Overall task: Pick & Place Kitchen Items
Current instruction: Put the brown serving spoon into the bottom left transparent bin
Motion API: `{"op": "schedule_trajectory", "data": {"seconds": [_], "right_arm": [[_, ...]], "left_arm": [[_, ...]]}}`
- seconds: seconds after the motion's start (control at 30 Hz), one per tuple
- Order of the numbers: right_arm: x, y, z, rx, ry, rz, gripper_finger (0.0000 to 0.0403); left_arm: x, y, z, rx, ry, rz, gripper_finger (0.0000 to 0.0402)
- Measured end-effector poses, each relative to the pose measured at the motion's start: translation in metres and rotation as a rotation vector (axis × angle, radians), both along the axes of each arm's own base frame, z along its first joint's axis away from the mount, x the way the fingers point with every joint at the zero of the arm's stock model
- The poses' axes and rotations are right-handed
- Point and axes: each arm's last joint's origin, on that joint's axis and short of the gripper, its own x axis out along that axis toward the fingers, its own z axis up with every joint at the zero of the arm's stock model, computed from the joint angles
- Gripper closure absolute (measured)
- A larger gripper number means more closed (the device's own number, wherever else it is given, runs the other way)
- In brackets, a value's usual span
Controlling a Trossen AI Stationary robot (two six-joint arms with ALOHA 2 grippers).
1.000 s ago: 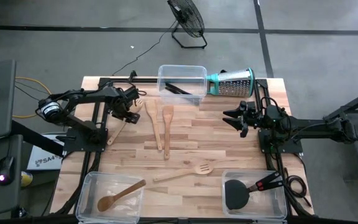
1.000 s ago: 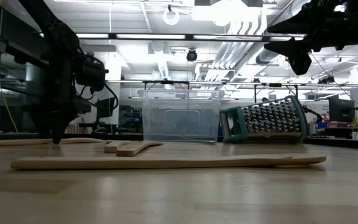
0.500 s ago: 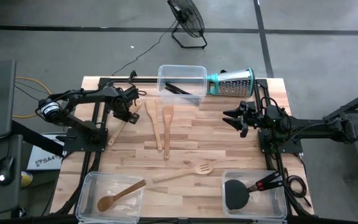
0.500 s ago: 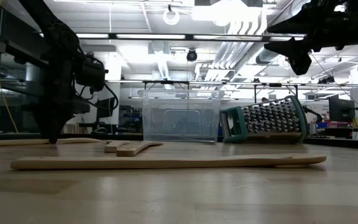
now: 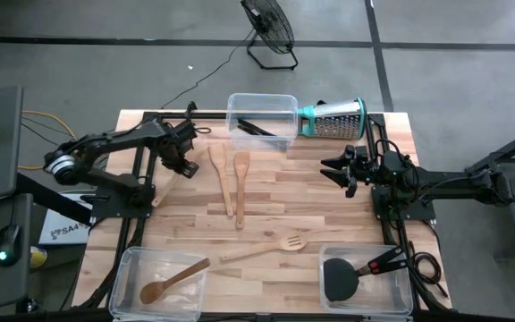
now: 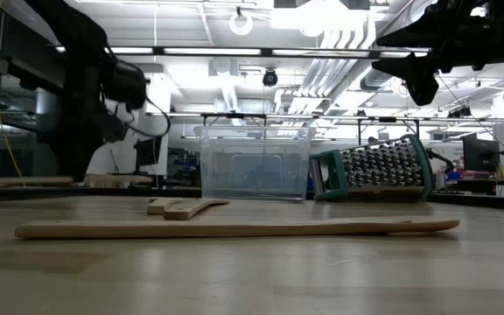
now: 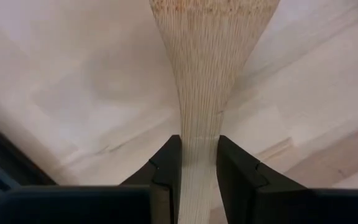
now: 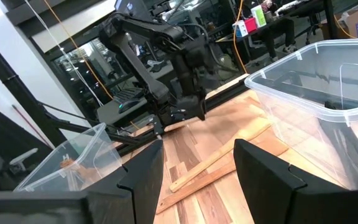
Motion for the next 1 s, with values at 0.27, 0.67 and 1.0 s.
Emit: {"op": "schedule_trajectory", "data": {"seconds": [0.27, 0.67, 1.0], "right_arm": [[0.0, 0.0, 0.0, 0.0, 0.002, 0.0, 0.0215], [0.0, 0.0, 0.0, 0.0, 0.003, 0.0, 0.0215], [0.0, 0.0, 0.0, 0.0, 0.003, 0.0, 0.0215]], "left_arm": [[-0.013, -0.011, 0.036, 0.11, -0.111, 0.002, 0.0332], [-0.031, -0.03, 0.091, 0.203, -0.35, -0.082, 0.0332], [-0.037, -0.043, 0.139, 0.244, -0.598, -0.252, 0.0332]]}}
